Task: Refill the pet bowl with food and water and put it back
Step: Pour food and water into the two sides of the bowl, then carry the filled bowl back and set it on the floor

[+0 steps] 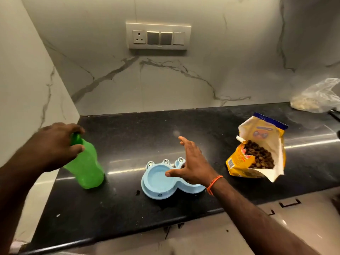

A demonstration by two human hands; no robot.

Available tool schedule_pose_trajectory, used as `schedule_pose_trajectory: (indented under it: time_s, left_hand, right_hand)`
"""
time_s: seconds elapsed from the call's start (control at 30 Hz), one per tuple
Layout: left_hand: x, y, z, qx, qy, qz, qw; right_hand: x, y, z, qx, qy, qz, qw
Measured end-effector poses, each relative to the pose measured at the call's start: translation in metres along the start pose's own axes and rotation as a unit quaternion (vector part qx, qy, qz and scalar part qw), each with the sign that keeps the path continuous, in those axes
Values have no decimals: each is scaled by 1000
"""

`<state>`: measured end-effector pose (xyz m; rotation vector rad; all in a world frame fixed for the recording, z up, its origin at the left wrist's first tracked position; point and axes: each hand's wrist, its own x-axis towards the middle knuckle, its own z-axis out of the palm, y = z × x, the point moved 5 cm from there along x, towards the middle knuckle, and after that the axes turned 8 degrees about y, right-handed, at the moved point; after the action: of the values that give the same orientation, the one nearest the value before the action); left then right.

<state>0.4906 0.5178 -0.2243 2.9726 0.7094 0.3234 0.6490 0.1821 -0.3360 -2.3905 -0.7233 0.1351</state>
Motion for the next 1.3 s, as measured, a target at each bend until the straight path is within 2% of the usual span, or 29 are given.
schedule_pose_trajectory:
  time_s: [0.1,0.2,0.43,0.53,0.63,0.67,0.77,0.83,1.0,1.13,1.3]
  left_hand:
    - [9,-36,17,-28,33,-44,998]
    - [16,-60,35,-50,43,-52,997]
    - [19,-67,63,-104,52,-71,991]
    - [12,-52,48,-98,141,-97,980]
    - [-14,12,12,-144,264,-52,952]
    - [-25,39,9,-159,262,-39,951]
    - [-54,105,46,-162,138,0,977]
    - [-66,124,94,-138,61,31,988]
    - [-83,153,177,-154,-111,40,981]
    - [-88,164,202,-200,-132,35,970]
    - [-86,163,211,-279,-96,-28,955]
  right_hand:
    - [-3,28,-7,-46,2,33,998]
    - [-10,46,-11,-72,-16,58,996]
    - [-24,74,-10,-95,-59,98,989]
    - [-27,81,-6,-94,-73,104,987]
    - [-28,86,-1,-92,-89,101,987]
    - [-28,87,2,-92,-92,97,987]
    - [-28,88,8,-102,-103,77,987]
    - [-28,89,11,-109,-109,71,986]
    - [-28,95,14,-108,-104,70,986]
    - [-28,99,21,-104,-94,69,988]
    - [-30,105,24,-82,-49,78,992]
